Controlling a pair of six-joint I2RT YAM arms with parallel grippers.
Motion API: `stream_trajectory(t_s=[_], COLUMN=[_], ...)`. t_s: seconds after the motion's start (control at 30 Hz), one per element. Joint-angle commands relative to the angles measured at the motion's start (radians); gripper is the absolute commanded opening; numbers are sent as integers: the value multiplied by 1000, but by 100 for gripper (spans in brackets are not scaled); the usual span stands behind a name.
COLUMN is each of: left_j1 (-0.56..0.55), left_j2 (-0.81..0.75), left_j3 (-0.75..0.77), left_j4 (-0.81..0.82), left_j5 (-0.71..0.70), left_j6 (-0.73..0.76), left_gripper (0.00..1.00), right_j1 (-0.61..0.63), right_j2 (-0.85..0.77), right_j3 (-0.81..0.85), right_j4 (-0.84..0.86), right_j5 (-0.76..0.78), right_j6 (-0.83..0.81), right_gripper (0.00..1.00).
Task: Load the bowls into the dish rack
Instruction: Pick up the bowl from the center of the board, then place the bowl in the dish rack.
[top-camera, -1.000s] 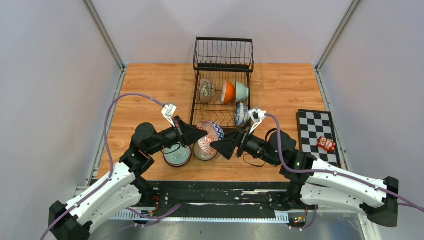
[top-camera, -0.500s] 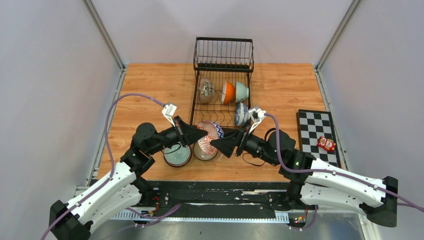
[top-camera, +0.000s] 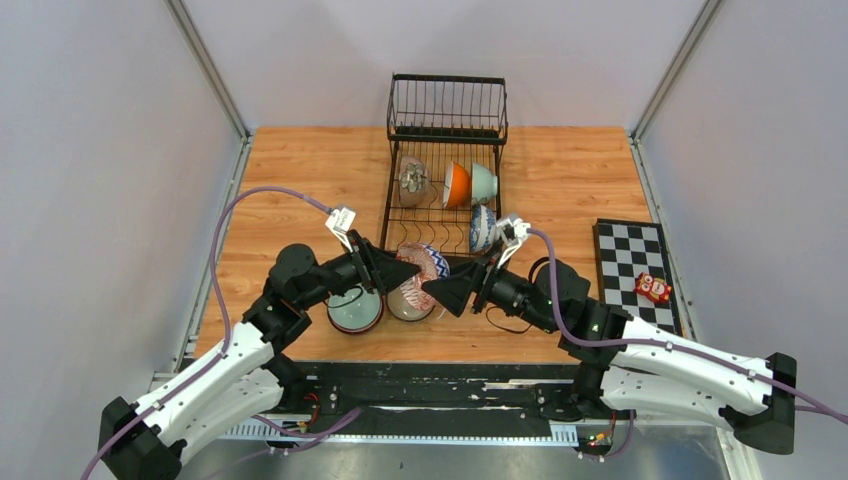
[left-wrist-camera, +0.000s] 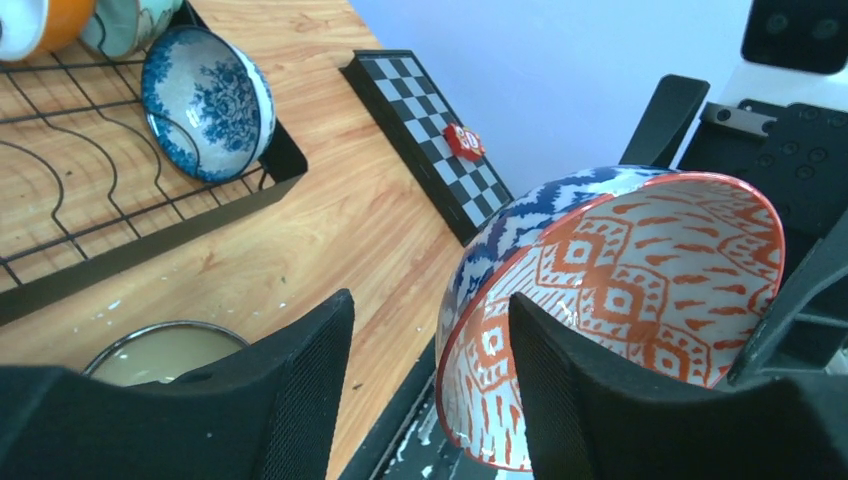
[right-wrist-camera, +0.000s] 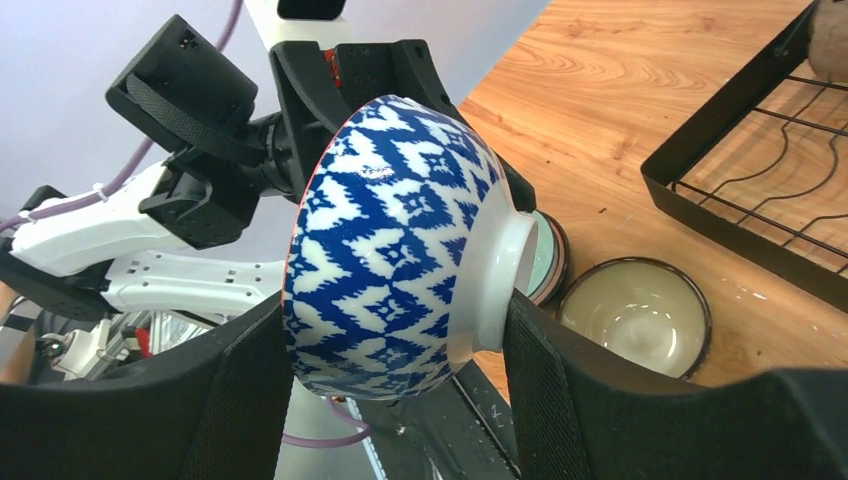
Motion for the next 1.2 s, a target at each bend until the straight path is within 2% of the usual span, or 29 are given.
stream_trajectory(t_s=[0.0, 0.13, 0.37, 0.47, 0.67, 0.87, 1.17], left_j1=[1, 1, 0, 1, 1, 1, 1], left_j2=[-8, -30, -59, -67, -82, -93, -158], left_j3=[30, 71, 177, 218, 275, 351, 397], left_j4=[-52, -167, -448, -543, -675, -803, -932], left_j5=[-48, -126, -285, -368, -461, -484, -587], left_j6=[26, 68, 172, 201, 257, 327, 376], left_gripper=[66, 79, 91, 99, 100, 100, 100], right_j1=[3, 4, 3, 3, -12, -69, -212], right_j2=[-24, -11, 58, 103, 227, 367, 541], right_j3=[51, 93, 181, 216, 309, 402, 462], right_j4=[-11, -76, -191, -231, -291, -355, -375], right_j5=[53, 109, 238, 305, 395, 433, 390], right_j6=[-45, -80, -152, -194, -284, -332, -304], right_gripper=[3, 3, 3, 3, 3, 3, 3])
